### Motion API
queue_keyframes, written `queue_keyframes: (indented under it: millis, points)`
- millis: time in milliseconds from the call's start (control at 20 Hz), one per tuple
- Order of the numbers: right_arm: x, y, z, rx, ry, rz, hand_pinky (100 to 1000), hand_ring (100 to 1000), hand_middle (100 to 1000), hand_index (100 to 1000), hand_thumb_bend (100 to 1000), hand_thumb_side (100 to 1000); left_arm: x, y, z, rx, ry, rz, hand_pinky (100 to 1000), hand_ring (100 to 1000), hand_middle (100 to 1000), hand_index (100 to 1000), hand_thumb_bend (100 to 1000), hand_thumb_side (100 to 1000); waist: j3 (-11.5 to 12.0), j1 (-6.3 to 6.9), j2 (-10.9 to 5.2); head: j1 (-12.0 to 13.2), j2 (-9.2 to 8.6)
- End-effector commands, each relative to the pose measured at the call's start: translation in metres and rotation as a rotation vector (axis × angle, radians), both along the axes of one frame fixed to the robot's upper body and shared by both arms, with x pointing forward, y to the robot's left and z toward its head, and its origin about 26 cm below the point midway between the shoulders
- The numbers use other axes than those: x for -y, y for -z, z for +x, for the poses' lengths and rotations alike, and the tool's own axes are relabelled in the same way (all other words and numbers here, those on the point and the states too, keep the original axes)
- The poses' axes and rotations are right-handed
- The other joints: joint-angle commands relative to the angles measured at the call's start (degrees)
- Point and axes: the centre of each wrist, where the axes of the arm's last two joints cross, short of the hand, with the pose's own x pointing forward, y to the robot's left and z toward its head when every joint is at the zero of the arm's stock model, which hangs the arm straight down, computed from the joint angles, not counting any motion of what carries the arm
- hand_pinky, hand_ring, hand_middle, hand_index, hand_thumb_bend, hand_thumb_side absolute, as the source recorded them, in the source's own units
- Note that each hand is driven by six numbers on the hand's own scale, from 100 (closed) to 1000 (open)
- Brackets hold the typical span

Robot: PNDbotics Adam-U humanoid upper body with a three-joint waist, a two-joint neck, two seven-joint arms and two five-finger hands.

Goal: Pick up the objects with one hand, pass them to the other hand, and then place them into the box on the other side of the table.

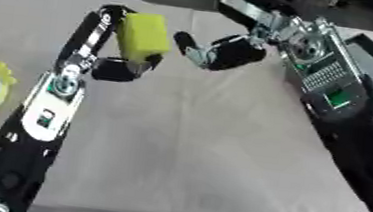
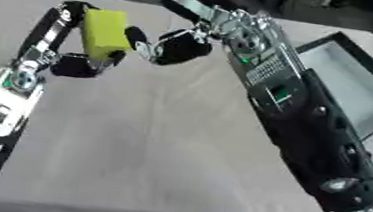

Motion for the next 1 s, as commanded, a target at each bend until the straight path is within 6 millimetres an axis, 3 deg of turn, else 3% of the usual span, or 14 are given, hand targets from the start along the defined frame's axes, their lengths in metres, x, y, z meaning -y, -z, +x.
queue_keyframes:
  millis: [50,450,1000]
  points:
    - [-0.004,-0.009,-0.001,0.037,-0.007,-0.018,963,1000,999,944,100,100,0.006,-0.009,-0.002,0.029,0.02,0.001,629,473,471,554,100,148,0.11,0.15,-1.53,0.02,0.37]
    - [-0.012,-0.003,0.001,0.058,0.01,-0.051,952,1000,970,930,108,101,0.01,-0.011,-0.004,0.032,0.038,0.007,621,463,466,549,100,140,0.42,0.0,-1.37,0.44,0.37]
    - [-0.014,0.003,0.004,0.126,0.065,-0.076,941,921,902,885,245,120,0.012,-0.01,-0.006,0.031,0.05,0.005,603,437,430,523,100,117,0.3,-0.15,-1.43,0.29,0.37]
